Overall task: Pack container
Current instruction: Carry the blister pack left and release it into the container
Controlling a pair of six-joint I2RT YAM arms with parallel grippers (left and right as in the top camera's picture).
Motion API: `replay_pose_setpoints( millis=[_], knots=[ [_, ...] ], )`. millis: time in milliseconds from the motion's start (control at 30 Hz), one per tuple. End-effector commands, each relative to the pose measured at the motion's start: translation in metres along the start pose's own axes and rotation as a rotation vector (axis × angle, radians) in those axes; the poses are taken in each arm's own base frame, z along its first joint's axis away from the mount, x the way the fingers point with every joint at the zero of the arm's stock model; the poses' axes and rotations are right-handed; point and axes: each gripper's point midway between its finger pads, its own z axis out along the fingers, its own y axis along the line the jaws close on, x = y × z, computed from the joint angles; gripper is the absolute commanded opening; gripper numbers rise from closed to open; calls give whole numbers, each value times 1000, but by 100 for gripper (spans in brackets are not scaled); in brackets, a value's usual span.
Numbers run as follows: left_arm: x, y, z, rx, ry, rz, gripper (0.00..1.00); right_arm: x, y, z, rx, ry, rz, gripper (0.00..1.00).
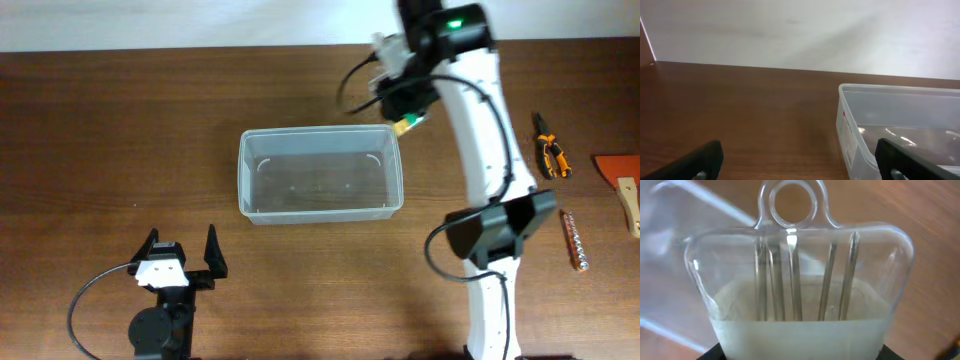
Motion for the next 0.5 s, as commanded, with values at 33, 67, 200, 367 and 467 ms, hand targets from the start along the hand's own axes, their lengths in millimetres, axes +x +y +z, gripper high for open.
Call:
replay_pose_setpoints(
  millis=[33,67,200,367,467],
  knots=[
    [2,-1,0,5,3,-2,99,-10,64,-21,-69,-48,-210,57],
    [2,-1,0,5,3,-2,99,-10,76,-20,-79,-44,-247,59],
    [1,-1,0,4,2,-2,99,-5,117,-15,-110,-12,-392,59],
    [1,-1,0,4,2,-2,99,8,148,11,-149,71,-520,58],
    [1,-1,0,4,2,-2,99,16,154,34,-163,119,-545,58]
  ],
)
